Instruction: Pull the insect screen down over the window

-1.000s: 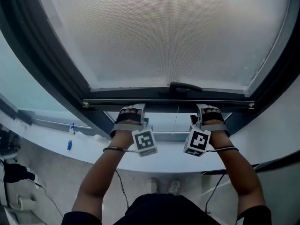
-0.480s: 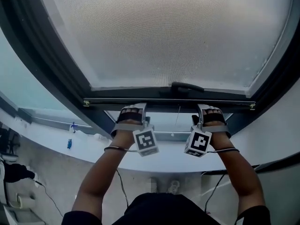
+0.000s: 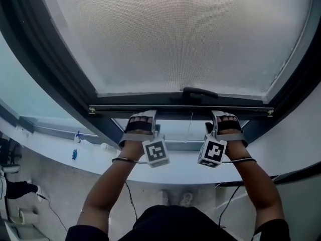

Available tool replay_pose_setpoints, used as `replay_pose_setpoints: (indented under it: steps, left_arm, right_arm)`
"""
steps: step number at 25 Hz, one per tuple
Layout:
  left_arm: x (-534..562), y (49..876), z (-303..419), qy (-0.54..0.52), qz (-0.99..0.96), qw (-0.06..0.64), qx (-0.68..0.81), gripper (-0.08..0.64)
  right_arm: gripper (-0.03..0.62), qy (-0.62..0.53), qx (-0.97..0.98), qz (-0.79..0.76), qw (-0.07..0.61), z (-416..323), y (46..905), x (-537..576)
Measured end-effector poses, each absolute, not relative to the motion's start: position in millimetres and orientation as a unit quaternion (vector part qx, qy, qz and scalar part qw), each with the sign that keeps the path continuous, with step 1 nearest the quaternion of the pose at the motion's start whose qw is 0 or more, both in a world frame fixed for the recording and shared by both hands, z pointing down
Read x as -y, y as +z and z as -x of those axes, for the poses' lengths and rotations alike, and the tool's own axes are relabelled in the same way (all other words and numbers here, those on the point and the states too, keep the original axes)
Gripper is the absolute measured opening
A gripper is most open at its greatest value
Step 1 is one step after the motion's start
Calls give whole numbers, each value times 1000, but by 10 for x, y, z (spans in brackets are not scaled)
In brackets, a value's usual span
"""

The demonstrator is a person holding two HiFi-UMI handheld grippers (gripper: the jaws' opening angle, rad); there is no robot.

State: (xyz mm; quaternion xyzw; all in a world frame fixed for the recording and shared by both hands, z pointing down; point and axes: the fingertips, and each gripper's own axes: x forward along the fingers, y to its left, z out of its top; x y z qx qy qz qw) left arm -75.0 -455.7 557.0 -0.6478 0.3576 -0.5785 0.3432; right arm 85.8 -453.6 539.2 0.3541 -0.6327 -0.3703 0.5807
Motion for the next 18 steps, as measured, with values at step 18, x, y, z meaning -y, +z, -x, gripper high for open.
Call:
replay_pose_setpoints:
  steps: [18]
  left_arm:
    - [4575, 5524, 757, -572, 657, 335, -359, 301]
  right_arm:
    - [245, -371, 632, -358, 579, -909, 5384, 4584]
